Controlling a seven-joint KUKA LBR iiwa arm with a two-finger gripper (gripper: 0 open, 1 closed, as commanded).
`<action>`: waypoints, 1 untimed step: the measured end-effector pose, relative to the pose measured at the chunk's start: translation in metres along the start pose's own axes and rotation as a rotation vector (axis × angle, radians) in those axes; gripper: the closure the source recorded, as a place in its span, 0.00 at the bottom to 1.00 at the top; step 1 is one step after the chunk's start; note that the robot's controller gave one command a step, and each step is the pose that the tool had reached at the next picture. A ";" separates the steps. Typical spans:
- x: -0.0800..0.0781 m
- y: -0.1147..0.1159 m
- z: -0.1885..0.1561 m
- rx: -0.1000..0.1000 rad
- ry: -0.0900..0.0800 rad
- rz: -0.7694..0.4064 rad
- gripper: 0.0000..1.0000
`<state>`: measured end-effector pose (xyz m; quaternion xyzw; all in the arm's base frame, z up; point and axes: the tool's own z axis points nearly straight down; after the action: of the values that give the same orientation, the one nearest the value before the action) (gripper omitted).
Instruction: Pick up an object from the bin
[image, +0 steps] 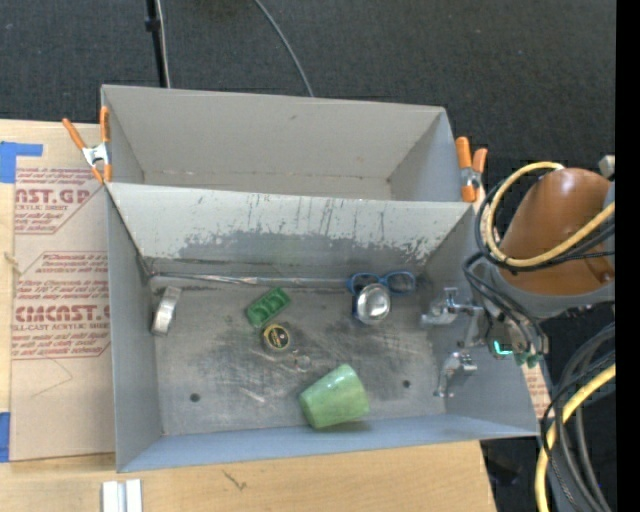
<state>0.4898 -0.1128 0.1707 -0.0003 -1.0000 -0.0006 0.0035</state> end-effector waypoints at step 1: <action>-0.008 0.071 0.098 0.006 -0.015 -0.512 0.00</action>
Offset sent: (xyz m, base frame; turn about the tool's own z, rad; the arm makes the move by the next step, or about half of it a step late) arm 0.0048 0.0711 -0.1007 -0.5121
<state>0.4976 -0.0418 0.0726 0.2530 -0.9675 0.0017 -0.0040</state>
